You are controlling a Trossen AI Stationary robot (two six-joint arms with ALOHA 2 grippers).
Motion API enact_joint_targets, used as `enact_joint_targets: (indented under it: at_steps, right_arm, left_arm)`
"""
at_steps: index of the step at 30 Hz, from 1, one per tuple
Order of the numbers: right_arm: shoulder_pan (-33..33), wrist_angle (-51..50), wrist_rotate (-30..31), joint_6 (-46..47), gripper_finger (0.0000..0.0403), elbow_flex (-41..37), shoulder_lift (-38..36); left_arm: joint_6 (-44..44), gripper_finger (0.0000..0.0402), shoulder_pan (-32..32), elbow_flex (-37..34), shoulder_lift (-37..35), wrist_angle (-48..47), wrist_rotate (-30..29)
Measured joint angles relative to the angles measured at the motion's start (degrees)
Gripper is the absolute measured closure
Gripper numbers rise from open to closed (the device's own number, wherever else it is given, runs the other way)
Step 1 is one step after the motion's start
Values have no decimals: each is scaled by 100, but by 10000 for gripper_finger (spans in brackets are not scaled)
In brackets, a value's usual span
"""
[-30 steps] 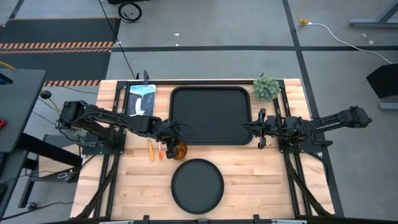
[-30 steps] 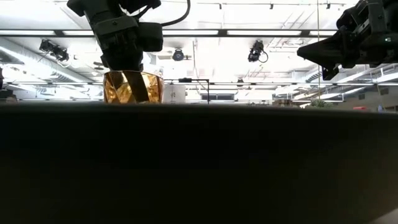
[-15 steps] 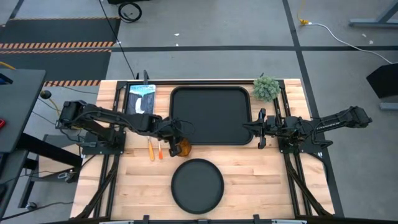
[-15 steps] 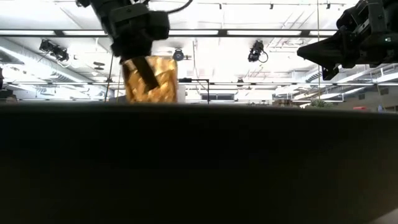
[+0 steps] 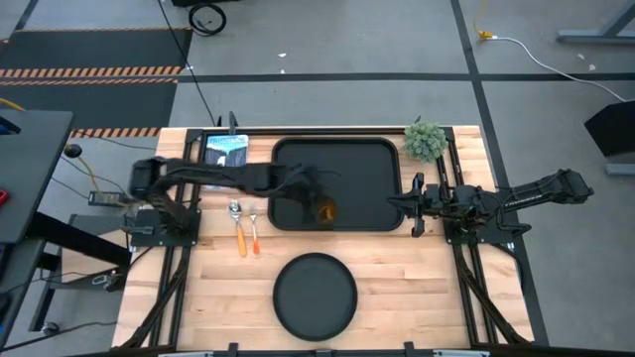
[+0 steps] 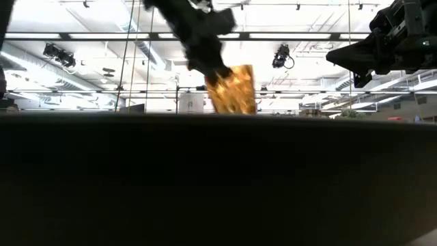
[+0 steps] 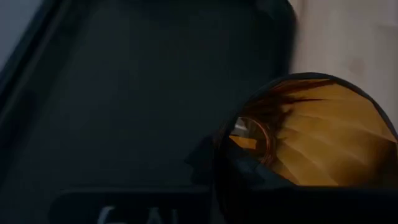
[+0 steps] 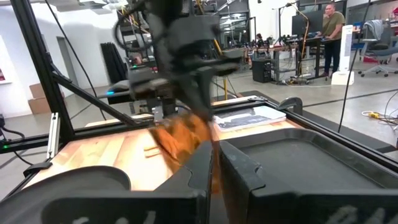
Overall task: Pick and place plate/cup/fork/spoon on tray
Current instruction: Put the brown cup on the black serving tray
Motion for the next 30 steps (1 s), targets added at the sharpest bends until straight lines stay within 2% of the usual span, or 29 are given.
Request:
enact_joint_targets:
  at_steps: [6,13,21,30]
  right_arm:
    - [0,8,2,0,369,2,-1]
    - [2,11,2,0,369,1,-2]
    - [0,8,1,-2,369,1,-2]
    - [2,7,2,-2,369,1,0]
  left_arm:
    - [676,382,564,1151,1053,-18,17]
    - [1117,382,1179,2465,1978,45,596]
    - [1140,381,1731,3613,2947,121,1116]
    - [806,381,2001,4605,3777,-34,1321]
